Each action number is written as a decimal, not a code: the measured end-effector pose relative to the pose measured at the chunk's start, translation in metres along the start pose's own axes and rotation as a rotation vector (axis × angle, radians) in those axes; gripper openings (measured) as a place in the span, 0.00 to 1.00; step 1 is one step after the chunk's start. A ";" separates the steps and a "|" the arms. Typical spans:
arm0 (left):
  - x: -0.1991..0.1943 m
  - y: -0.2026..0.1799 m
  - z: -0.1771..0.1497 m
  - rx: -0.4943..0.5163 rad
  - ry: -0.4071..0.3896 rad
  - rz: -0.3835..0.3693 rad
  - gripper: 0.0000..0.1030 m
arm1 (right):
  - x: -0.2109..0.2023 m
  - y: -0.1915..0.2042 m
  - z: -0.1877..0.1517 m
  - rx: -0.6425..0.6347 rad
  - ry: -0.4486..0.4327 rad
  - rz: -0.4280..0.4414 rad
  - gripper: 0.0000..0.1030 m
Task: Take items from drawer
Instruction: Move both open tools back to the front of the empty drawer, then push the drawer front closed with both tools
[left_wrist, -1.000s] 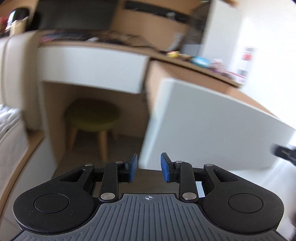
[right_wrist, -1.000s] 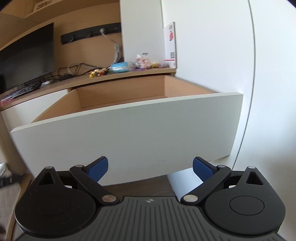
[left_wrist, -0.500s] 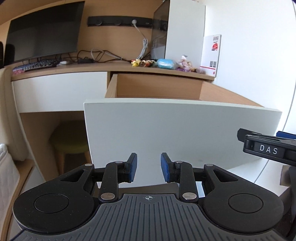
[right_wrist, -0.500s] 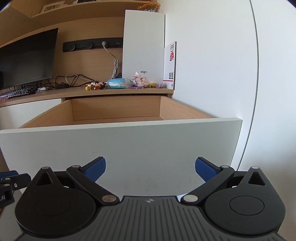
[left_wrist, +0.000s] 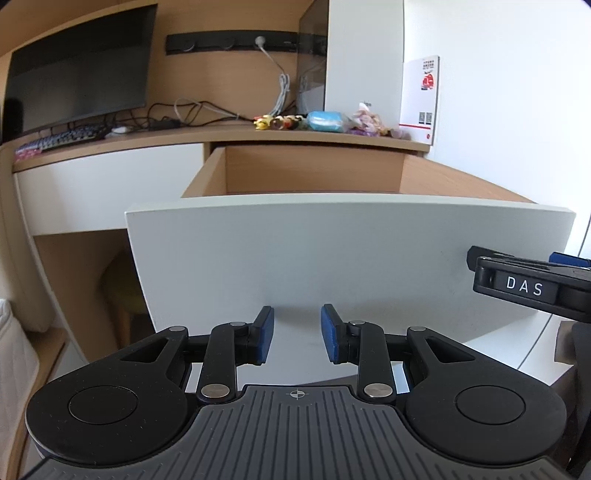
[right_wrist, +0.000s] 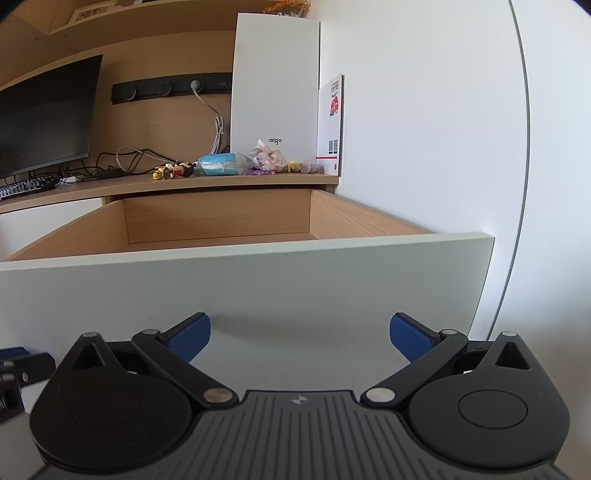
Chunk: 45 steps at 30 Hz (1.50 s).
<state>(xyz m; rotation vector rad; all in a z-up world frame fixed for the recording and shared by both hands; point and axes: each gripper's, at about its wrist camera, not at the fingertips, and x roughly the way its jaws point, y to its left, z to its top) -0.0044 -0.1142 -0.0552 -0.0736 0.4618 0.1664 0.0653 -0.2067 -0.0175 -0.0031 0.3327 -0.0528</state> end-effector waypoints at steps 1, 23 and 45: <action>0.001 0.001 0.000 -0.010 -0.002 -0.001 0.30 | 0.001 -0.001 -0.001 0.003 -0.004 0.007 1.00; 0.093 0.023 0.043 -0.044 -0.032 0.026 0.30 | 0.091 0.023 0.029 -0.043 -0.038 0.031 1.00; 0.192 0.051 0.093 -0.033 -0.122 0.026 0.34 | 0.210 0.049 0.064 -0.001 -0.053 0.022 1.00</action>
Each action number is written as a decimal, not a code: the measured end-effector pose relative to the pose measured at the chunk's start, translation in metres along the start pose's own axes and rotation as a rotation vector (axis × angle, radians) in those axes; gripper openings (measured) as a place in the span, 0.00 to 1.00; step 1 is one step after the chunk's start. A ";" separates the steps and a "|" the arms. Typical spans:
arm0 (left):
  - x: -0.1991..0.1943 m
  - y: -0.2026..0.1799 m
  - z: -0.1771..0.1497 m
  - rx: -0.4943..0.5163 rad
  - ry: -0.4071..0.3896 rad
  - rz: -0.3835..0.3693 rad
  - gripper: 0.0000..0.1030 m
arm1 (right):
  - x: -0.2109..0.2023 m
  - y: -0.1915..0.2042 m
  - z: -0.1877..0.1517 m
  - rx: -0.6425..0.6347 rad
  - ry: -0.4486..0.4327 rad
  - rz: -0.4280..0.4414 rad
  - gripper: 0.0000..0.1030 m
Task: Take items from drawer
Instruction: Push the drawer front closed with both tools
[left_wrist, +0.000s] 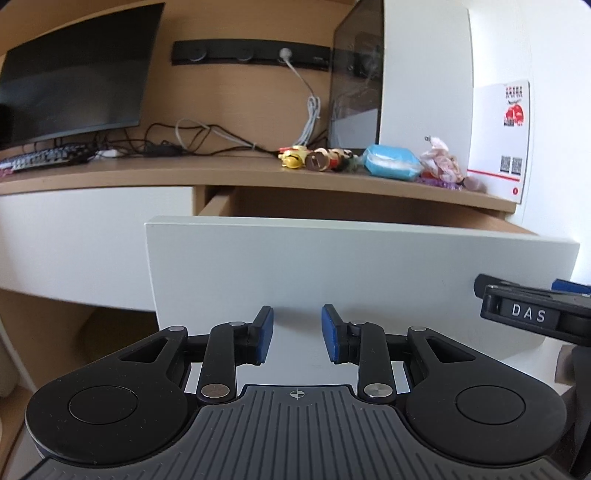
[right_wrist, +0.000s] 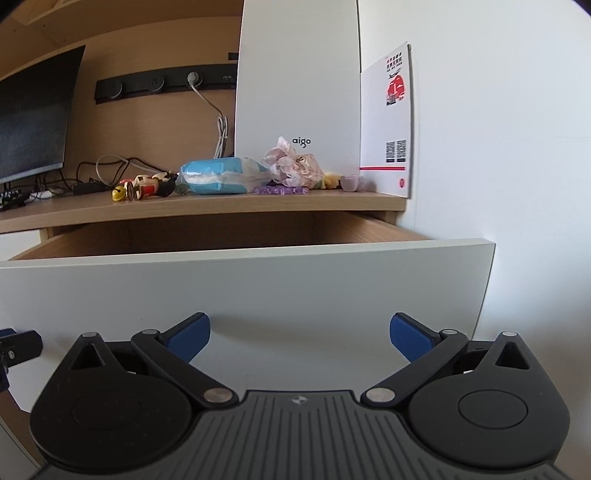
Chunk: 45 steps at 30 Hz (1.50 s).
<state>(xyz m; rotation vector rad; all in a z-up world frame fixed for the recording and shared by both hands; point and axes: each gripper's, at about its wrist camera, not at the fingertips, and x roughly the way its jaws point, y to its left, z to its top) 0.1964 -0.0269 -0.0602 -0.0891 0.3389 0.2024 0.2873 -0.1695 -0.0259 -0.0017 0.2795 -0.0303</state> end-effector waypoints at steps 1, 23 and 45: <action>0.003 0.000 0.001 0.009 -0.002 -0.005 0.36 | 0.004 0.000 0.000 0.006 -0.005 0.006 1.00; 0.095 0.013 0.028 0.043 -0.035 0.004 0.36 | 0.101 0.013 0.020 0.051 0.012 -0.008 1.00; 0.137 -0.012 0.033 0.007 -0.090 0.016 0.99 | 0.140 0.011 0.024 0.001 -0.079 0.007 1.00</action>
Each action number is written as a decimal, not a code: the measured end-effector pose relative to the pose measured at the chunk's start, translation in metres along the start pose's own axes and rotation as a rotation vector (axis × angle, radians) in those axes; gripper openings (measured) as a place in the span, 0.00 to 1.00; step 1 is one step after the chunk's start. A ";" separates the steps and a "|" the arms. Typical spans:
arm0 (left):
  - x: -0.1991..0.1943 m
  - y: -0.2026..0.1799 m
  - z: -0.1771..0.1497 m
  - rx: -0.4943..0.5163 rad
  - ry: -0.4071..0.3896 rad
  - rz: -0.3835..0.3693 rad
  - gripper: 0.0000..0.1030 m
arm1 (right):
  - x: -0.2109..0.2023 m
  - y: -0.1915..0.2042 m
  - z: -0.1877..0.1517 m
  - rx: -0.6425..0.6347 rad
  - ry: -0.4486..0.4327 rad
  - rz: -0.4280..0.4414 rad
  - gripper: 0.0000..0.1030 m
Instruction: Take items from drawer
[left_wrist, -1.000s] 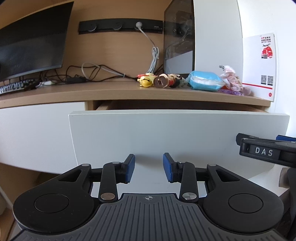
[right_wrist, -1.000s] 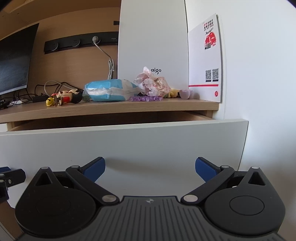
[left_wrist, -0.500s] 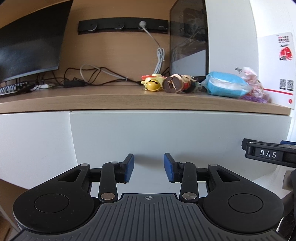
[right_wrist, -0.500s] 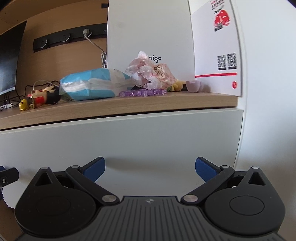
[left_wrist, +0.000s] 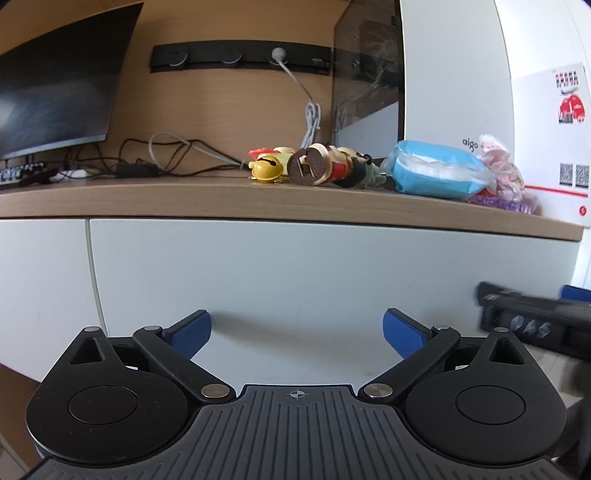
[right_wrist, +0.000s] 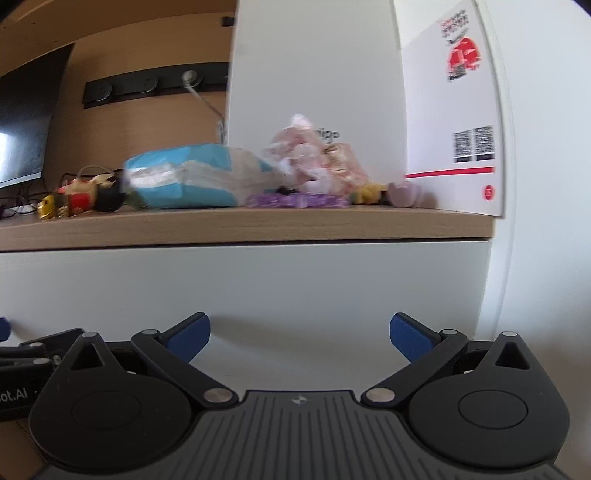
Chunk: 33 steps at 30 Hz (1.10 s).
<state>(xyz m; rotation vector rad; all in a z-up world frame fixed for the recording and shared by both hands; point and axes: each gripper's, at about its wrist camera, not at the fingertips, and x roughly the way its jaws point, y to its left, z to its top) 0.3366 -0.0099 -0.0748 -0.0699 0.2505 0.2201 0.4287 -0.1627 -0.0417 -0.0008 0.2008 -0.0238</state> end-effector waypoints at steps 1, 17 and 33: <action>0.001 -0.001 0.000 0.003 -0.001 0.007 1.00 | 0.000 -0.004 0.001 0.014 0.003 -0.020 1.00; -0.146 0.053 0.011 -0.128 0.053 -0.018 0.53 | -0.121 -0.021 0.002 0.046 0.090 -0.014 1.00; -0.327 0.084 0.011 -0.082 0.051 -0.181 0.51 | -0.341 0.008 0.023 0.011 0.063 -0.036 1.00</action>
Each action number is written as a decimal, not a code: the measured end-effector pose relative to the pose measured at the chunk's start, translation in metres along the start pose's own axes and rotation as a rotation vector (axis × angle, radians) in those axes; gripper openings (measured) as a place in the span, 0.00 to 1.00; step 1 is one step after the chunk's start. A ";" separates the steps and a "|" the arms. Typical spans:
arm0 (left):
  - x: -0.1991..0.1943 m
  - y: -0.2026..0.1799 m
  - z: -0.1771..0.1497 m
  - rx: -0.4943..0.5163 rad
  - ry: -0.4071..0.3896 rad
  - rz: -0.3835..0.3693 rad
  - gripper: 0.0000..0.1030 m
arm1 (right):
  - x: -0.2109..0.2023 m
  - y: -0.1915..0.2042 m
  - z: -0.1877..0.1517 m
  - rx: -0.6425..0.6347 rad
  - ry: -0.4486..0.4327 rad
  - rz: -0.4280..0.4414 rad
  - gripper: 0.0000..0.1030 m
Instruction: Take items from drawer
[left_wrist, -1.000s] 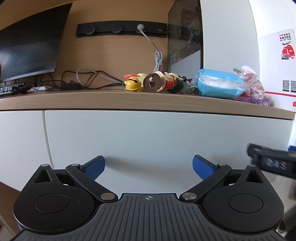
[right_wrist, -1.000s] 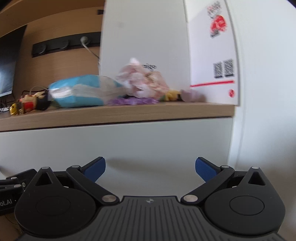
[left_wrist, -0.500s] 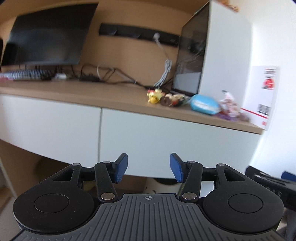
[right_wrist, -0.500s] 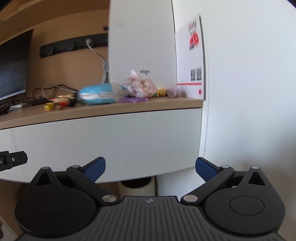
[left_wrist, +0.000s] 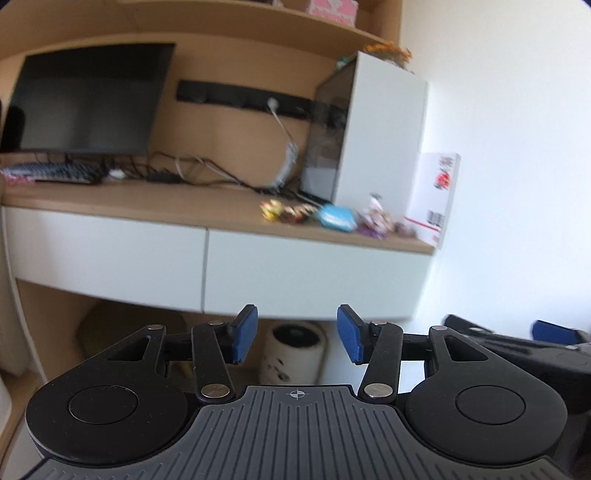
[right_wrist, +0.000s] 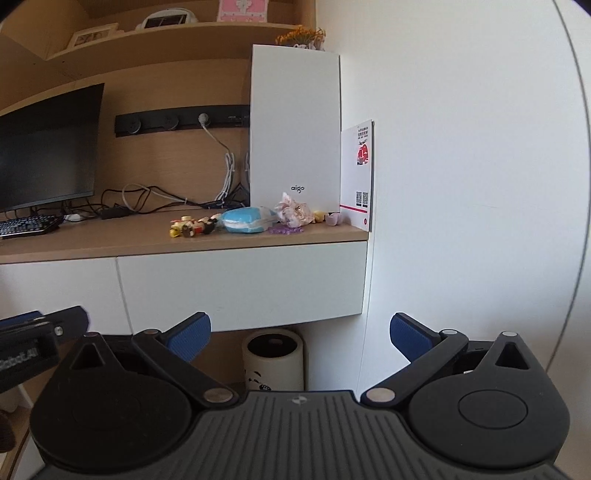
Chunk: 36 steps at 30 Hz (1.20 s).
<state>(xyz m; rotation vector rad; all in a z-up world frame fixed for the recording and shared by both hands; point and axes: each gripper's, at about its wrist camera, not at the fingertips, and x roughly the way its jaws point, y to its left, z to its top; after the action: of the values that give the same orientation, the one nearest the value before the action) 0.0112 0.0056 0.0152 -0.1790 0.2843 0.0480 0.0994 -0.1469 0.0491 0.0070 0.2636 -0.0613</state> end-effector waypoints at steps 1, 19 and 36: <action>-0.003 0.001 -0.002 -0.002 0.014 -0.015 0.50 | -0.007 0.002 -0.004 -0.002 0.004 0.001 1.00; -0.021 0.011 -0.032 0.052 0.101 0.077 0.20 | -0.020 0.010 -0.044 0.055 0.091 -0.045 1.00; -0.021 0.008 -0.035 0.085 0.077 0.041 0.18 | -0.025 0.021 -0.041 0.012 0.048 -0.031 1.00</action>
<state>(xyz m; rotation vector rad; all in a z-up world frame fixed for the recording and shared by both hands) -0.0195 0.0063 -0.0134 -0.0907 0.3659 0.0692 0.0655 -0.1242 0.0163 0.0160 0.3115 -0.0937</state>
